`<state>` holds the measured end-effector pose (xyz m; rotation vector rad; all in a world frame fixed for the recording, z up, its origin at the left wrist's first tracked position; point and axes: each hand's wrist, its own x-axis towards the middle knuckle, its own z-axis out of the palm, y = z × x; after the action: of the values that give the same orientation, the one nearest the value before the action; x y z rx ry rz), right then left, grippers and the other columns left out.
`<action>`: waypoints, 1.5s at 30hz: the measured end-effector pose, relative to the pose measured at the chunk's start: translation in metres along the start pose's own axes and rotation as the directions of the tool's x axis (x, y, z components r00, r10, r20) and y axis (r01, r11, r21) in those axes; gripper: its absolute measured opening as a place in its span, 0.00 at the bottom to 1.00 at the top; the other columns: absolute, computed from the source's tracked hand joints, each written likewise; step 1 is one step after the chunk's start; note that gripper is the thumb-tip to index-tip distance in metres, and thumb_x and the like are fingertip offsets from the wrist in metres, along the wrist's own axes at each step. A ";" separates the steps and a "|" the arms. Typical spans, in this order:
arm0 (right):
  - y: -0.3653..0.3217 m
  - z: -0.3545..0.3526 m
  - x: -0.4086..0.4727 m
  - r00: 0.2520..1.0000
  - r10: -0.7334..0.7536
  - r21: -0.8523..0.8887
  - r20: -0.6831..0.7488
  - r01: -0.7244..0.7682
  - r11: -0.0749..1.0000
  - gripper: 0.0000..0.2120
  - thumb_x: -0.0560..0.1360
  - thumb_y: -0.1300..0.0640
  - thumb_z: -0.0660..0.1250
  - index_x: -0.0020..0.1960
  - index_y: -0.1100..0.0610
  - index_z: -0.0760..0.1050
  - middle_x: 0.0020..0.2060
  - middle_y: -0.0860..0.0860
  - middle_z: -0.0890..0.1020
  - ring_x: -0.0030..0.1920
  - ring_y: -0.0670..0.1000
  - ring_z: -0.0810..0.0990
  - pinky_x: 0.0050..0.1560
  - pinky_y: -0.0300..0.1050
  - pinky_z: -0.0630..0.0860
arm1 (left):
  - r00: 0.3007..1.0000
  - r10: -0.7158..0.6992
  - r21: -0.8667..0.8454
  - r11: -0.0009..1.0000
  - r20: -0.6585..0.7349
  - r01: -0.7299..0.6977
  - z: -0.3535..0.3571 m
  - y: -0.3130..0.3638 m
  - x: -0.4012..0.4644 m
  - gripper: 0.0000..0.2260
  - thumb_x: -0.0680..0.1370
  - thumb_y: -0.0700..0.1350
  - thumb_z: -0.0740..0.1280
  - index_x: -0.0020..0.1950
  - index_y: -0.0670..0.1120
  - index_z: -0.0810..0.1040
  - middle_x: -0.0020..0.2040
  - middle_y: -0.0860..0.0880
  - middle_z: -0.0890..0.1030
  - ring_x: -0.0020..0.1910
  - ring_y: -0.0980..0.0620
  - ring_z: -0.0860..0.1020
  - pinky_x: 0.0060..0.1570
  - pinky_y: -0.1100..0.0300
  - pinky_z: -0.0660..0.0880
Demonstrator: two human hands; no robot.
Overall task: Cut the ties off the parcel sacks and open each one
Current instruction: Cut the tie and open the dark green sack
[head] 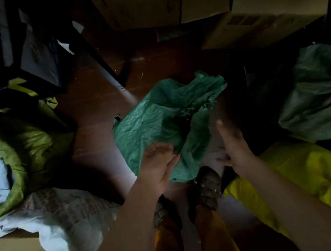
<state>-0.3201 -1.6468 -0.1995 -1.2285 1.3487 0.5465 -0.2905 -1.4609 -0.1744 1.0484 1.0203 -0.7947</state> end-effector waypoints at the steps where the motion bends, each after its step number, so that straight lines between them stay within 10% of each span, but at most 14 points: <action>1: -0.013 0.004 -0.002 0.997 0.000 0.008 0.081 0.000 1.000 0.46 0.62 0.28 0.71 0.73 0.42 0.57 0.61 0.47 0.70 0.61 0.56 0.73 0.42 0.53 0.81 | 1.000 -0.005 0.040 0.999 0.014 0.004 0.002 -0.006 -0.003 0.11 0.78 0.29 0.61 0.41 0.44 0.71 0.38 0.47 0.77 0.40 0.54 0.78 0.53 0.55 0.77; 4: -0.039 0.024 -0.002 0.978 -0.041 -0.062 0.204 0.055 0.997 0.55 0.57 0.32 0.78 0.74 0.38 0.48 0.66 0.47 0.67 0.65 0.56 0.71 0.51 0.61 0.80 | 0.998 -0.040 0.008 0.999 0.046 0.039 0.004 -0.022 -0.013 0.11 0.77 0.27 0.61 0.44 0.43 0.72 0.43 0.44 0.78 0.46 0.49 0.79 0.55 0.53 0.76; 8: -0.036 0.039 0.003 0.986 -0.168 -0.011 -0.006 0.168 0.986 0.26 0.73 0.63 0.73 0.61 0.46 0.63 0.53 0.49 0.75 0.53 0.54 0.78 0.50 0.54 0.79 | 0.990 -0.137 -0.171 0.975 0.022 0.138 -0.009 -0.025 -0.015 0.12 0.78 0.27 0.56 0.51 0.39 0.75 0.42 0.43 0.85 0.42 0.47 0.84 0.47 0.53 0.79; 13: -0.009 0.017 -0.020 0.976 -0.206 0.128 0.064 0.197 0.972 0.07 0.77 0.60 0.69 0.53 0.51 0.79 0.50 0.51 0.84 0.43 0.49 0.85 0.42 0.44 0.81 | 0.979 -0.161 -0.136 0.980 -0.126 0.143 -0.027 -0.013 -0.015 0.15 0.76 0.27 0.54 0.48 0.43 0.75 0.38 0.44 0.82 0.44 0.48 0.80 0.39 0.57 0.76; 19: -0.010 -0.008 -0.058 0.936 -0.240 0.140 0.258 0.210 0.968 0.18 0.72 0.52 0.69 0.61 0.55 0.78 0.57 0.51 0.83 0.58 0.55 0.81 0.61 0.58 0.76 | 0.981 0.136 0.020 0.991 -0.136 -0.135 -0.017 0.015 -0.037 0.10 0.77 0.45 0.66 0.58 0.55 0.74 0.52 0.53 0.79 0.49 0.51 0.78 0.42 0.59 0.73; 25: -0.023 0.002 -0.099 0.859 -0.340 0.065 0.383 0.342 0.937 0.15 0.70 0.53 0.71 0.55 0.55 0.81 0.53 0.51 0.85 0.55 0.53 0.83 0.61 0.56 0.77 | 0.988 0.092 0.187 0.976 0.122 -0.114 0.018 0.040 -0.076 0.41 0.57 0.66 0.75 0.67 0.54 0.72 0.60 0.51 0.80 0.57 0.48 0.80 0.55 0.51 0.77; 33: -0.037 0.000 -0.114 0.803 -0.307 -0.068 0.510 0.393 0.917 0.15 0.70 0.62 0.75 0.53 0.47 0.83 0.56 0.45 0.83 0.61 0.46 0.78 0.59 0.43 0.77 | 0.991 0.127 0.184 0.974 0.053 -0.134 0.025 0.041 -0.086 0.05 0.77 0.43 0.68 0.51 0.46 0.82 0.46 0.48 0.86 0.43 0.51 0.84 0.39 0.59 0.80; 38: -0.030 -0.023 -0.101 0.878 -0.196 0.002 0.437 0.217 0.976 0.25 0.62 0.60 0.79 0.58 0.51 0.80 0.54 0.50 0.84 0.54 0.51 0.83 0.55 0.51 0.80 | 0.996 0.054 -0.055 0.997 -0.065 -0.058 0.006 0.019 -0.080 0.09 0.81 0.38 0.61 0.56 0.44 0.78 0.51 0.45 0.84 0.44 0.49 0.83 0.38 0.53 0.78; 45: -0.029 -0.047 -0.091 0.974 -0.189 0.251 0.127 0.152 0.956 0.08 0.78 0.62 0.65 0.56 0.64 0.78 0.40 0.55 0.86 0.42 0.54 0.85 0.35 0.44 0.81 | 0.993 -0.070 -0.471 0.882 -0.095 0.017 -0.021 0.018 -0.087 0.14 0.83 0.40 0.55 0.66 0.38 0.72 0.58 0.39 0.80 0.53 0.41 0.79 0.45 0.46 0.75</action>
<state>-0.3351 -1.6671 -0.0960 -1.0707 1.1326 0.3348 -0.3097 -1.4308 -0.0908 0.6540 1.2581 -0.4885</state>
